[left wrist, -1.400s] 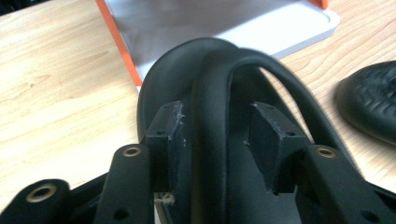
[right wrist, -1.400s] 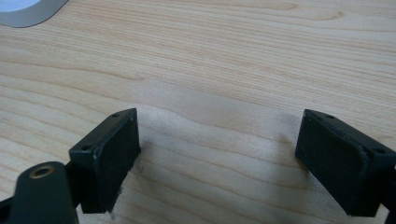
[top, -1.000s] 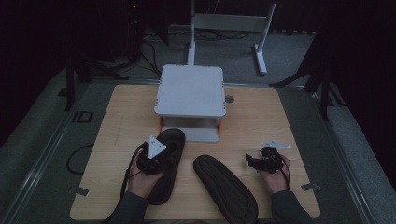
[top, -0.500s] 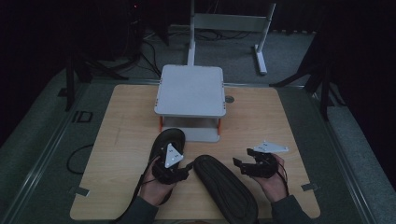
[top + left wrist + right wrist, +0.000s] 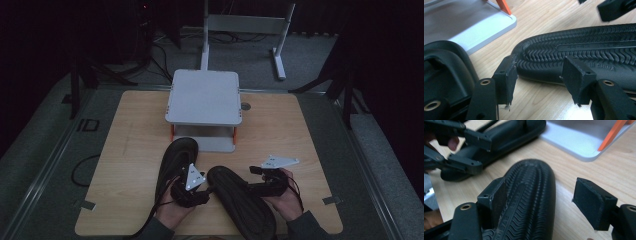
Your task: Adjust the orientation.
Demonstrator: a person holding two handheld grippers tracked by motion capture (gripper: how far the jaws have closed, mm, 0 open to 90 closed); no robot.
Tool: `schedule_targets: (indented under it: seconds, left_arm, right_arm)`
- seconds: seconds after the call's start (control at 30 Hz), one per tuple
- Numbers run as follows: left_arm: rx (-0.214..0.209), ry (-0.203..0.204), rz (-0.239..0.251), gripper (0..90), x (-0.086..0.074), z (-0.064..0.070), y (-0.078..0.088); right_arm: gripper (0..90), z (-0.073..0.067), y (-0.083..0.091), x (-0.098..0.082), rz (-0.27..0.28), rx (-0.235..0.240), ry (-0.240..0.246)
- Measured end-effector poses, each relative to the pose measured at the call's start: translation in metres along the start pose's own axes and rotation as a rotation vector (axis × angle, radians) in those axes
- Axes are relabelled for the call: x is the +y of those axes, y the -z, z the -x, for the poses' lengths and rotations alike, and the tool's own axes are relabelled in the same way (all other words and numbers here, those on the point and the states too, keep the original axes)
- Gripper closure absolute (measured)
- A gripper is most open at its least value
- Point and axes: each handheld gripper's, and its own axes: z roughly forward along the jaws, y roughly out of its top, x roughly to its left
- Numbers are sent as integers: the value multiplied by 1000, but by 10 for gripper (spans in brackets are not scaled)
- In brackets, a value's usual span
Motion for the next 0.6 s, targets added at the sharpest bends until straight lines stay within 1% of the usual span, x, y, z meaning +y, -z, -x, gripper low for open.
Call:
schedule_targets:
  seconds: [0.03,0.07,0.13,0.2,0.27,0.3,0.37,0.4,0.43,0.47,0.53,0.57,0.6]
  left_arm:
    - [0,0,0,453,0,0,0]
    - [-3,0,2,453,0,1,-1]
    - [-13,4,4,453,0,2,-1]
    - [-15,2,9,453,1,4,-1]
    - [-21,0,8,453,1,5,-1]
    - [-28,-2,5,453,1,6,-2]
    - [-34,-4,0,453,1,7,-3]
    - [-36,-5,-3,453,1,8,-4]
    - [-42,-6,-6,453,0,10,-5]
    - [-45,-12,-11,453,0,11,-6]
    - [-49,-18,-15,453,0,12,-6]
    - [-57,-23,-16,453,0,15,-7]
    - [-62,-23,-18,453,0,16,-7]
  right_arm:
    - [269,0,0,0,0,0,0]
    - [269,1,-2,-1,-12,-2,1]
    - [275,5,-9,-6,-49,-13,-11]
    - [286,9,-11,-8,-58,-17,-25]
    - [291,12,-13,-11,-73,-35,-26]
    - [298,14,-14,-12,-79,-36,-34]
    - [319,19,-15,-15,-77,-34,-56]
    - [314,21,-16,-16,-86,-40,-57]
    - [315,22,-16,-16,-83,-37,-67]
    - [317,24,-16,-17,-81,-24,-83]
    - [317,25,-16,-17,-78,-24,-82]
    - [320,24,-15,-17,-80,-26,-68]
    - [319,24,-16,-17,-80,-29,-64]
